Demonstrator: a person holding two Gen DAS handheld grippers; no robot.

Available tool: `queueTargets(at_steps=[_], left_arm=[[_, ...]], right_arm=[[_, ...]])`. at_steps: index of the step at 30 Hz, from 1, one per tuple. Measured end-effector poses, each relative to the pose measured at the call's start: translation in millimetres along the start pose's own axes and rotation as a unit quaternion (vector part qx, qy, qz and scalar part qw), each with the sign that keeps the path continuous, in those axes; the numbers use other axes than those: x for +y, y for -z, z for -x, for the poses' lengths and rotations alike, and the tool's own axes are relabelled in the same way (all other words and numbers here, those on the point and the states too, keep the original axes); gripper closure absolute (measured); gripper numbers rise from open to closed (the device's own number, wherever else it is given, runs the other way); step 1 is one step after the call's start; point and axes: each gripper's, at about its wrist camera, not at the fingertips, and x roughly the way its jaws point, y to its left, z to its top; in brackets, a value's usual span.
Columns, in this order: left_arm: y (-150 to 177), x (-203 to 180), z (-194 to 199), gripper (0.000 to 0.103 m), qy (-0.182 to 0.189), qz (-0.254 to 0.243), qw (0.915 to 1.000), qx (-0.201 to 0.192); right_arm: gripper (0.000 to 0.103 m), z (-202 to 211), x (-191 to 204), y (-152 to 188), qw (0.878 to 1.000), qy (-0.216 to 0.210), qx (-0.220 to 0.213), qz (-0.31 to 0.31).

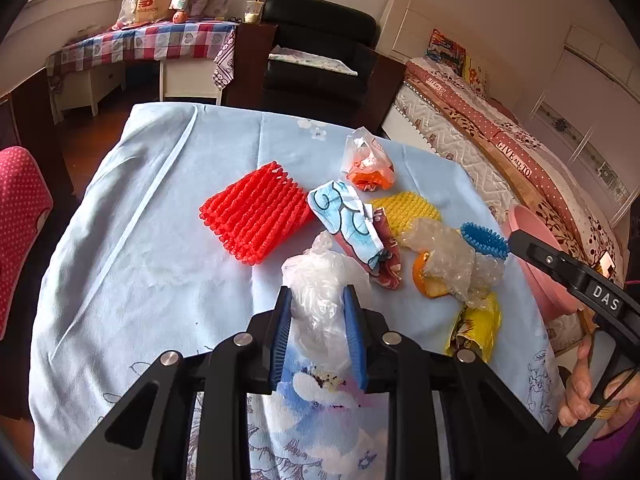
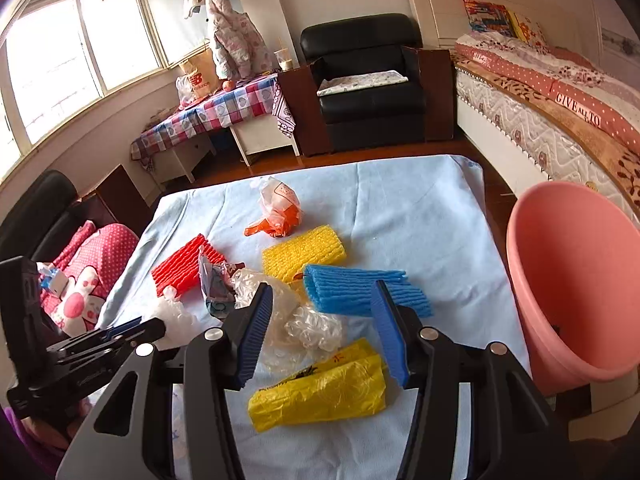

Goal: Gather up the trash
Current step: 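Grasp the white plastic bag with the left tool while the right tool grasps the blue foam net, then carry both items over the pink bucket and open both tools to drop them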

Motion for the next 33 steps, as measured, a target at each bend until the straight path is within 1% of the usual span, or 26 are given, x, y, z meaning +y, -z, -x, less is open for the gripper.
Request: queueTargets(at_steps=[3, 7, 8, 9, 10, 12, 15, 18, 21, 28, 33], left_arm=[[-0.5, 1.0, 5.2, 0.078, 0.006, 0.0, 1.0, -0.005], [-1.8, 1.4, 11.2, 0.078, 0.009, 0.002, 0.9999, -0.01], [-2.1, 1.0, 12.1, 0.078, 0.011, 0.002, 0.9999, -0.01], [-2.7, 0.1, 12.8, 0.078, 0.012, 0.002, 0.9999, -0.01], [-2.2, 0.1, 13.2, 0.078, 0.013, 0.001, 0.9999, -0.01], [-2.5, -1.9, 14.7, 0.078, 0.016, -0.001, 0.9998, -0.011], [-3.1, -7.4, 16.2, 0.078, 0.018, -0.006, 0.9997, -0.013], [-4.7, -13.2, 18.4, 0.078, 0.021, -0.01, 0.9996, -0.016], [-7.4, -21.1, 22.4, 0.078, 0.027, -0.018, 0.9993, -0.02], [-15.7, -41.5, 35.4, 0.078, 0.047, -0.034, 0.9976, -0.038], [-22.4, -59.2, 39.4, 0.078, 0.064, -0.042, 0.9962, -0.042]], right_arm=[[0.051, -8.0, 0.8, 0.4, 1.0, 0.023, 0.0, 0.013], [0.052, -16.4, -8.3, 2.2, 0.999, 0.04, 0.01, 0.009], [0.055, -16.7, -10.8, 3.5, 0.999, 0.041, 0.01, 0.006], [0.064, -16.5, -12.8, 4.4, 0.999, 0.042, 0.011, 0.004], [0.067, -15.4, -16.1, 5.6, 0.999, 0.044, 0.014, 0.001], [0.082, -13.9, -21.3, 9.5, 0.999, 0.044, 0.017, -0.001], [0.095, -7.6, -34.9, 17.4, 0.999, 0.047, 0.021, -0.013], [0.099, 1.9, -47.2, 22.4, 0.998, 0.05, 0.015, -0.029], [0.099, 14.5, -57.0, 24.0, 0.998, 0.05, 0.001, -0.042], [0.099, 47.8, -71.3, 17.3, 0.997, 0.029, -0.04, -0.066], [0.099, 73.6, -79.8, 8.4, 0.994, 0.026, -0.077, -0.078]])
